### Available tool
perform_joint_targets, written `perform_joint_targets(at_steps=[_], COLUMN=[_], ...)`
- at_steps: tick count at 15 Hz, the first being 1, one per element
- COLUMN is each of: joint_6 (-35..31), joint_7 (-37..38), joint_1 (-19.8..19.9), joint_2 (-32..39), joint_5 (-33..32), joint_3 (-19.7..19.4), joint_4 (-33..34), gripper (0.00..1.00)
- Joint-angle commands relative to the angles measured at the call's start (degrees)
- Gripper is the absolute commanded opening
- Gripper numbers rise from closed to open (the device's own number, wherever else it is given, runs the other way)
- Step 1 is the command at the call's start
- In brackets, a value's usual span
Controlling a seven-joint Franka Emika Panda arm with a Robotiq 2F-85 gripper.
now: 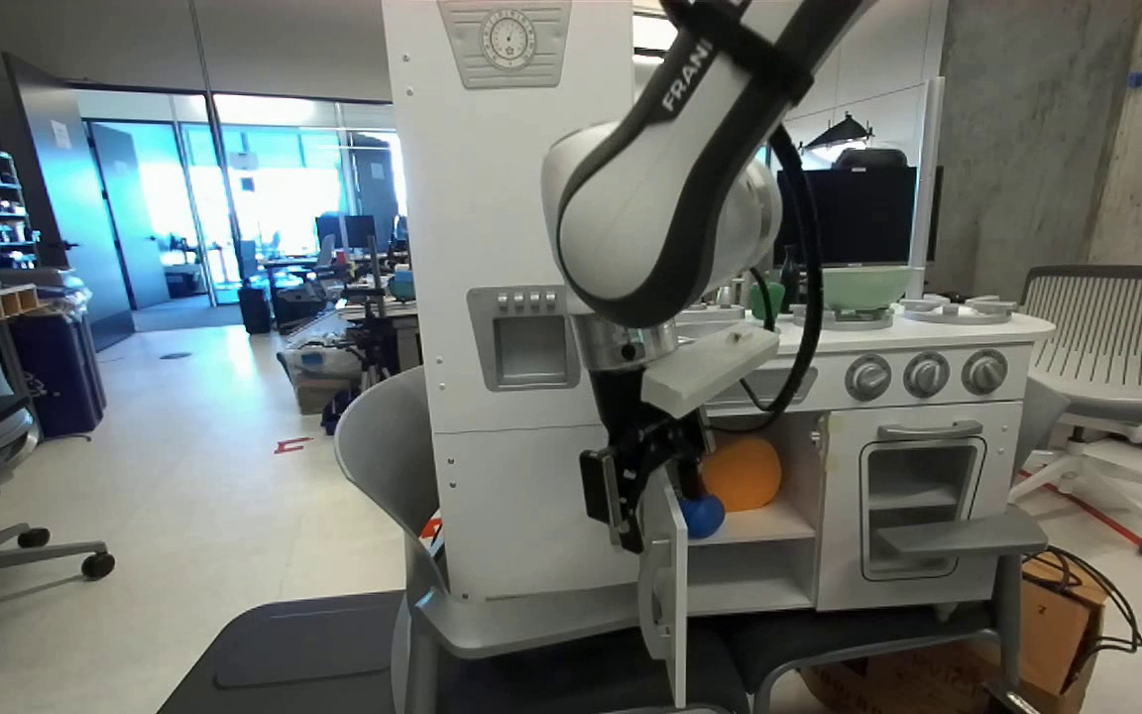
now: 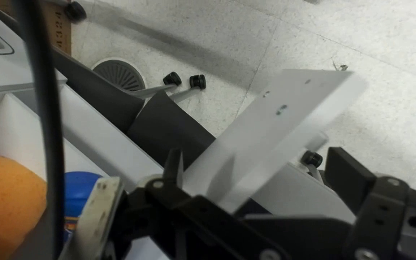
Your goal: Pick the blue bottle and the orange object and put them in the bottom drawer, the close the drawer door
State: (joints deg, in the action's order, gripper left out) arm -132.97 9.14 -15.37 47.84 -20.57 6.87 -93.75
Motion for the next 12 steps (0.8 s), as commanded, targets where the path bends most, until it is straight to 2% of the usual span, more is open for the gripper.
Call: perform_joint_targets(at_steps=[1,6,9,12], joint_6=[0.49,2.18,3.76,4.93], joint_7=[-2.69,-0.87,1.19,3.63], joint_1=[0.22,-0.66,-2.5,-4.6], joint_2=[6.16,6.5,2.9,-1.06], joint_5=[2.62,0.68,-2.19,-5.73], joint_3=[-3.01,-8.32,-12.34,-14.53], joint_4=[7.26,10.23,7.88,4.25], gripper=[1.0,1.0,1.0,1.0])
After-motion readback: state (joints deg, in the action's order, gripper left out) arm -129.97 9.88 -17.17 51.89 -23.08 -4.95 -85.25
